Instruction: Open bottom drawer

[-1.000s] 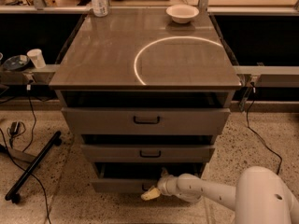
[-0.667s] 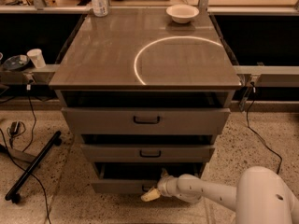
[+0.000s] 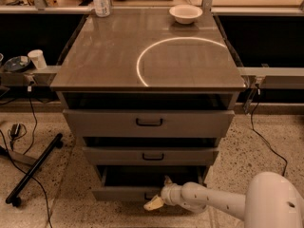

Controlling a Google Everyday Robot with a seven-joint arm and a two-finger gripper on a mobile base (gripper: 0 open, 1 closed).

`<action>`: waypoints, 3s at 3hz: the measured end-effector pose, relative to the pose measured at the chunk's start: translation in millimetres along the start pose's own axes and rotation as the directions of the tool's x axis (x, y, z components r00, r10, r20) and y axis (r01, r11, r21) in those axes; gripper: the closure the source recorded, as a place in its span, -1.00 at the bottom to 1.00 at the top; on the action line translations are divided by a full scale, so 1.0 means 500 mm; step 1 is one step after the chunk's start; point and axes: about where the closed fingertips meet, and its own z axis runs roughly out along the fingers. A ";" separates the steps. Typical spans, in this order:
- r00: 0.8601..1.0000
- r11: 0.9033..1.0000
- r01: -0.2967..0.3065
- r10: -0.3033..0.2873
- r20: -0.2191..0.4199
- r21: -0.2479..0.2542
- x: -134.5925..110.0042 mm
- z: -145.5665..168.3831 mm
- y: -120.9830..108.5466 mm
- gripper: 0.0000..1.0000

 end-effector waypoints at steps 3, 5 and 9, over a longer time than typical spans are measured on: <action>0.998 0.999 0.048 -0.048 -0.041 0.002 0.050 -0.103 0.103 -1.00; 0.999 0.999 0.052 -0.052 -0.016 0.010 0.029 -0.074 0.078 -1.00; 0.999 0.999 0.044 -0.044 0.003 0.014 0.048 -0.088 0.080 -1.00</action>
Offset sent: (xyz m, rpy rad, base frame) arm -0.0770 -0.0269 0.0209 -0.0516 -0.0391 -0.0351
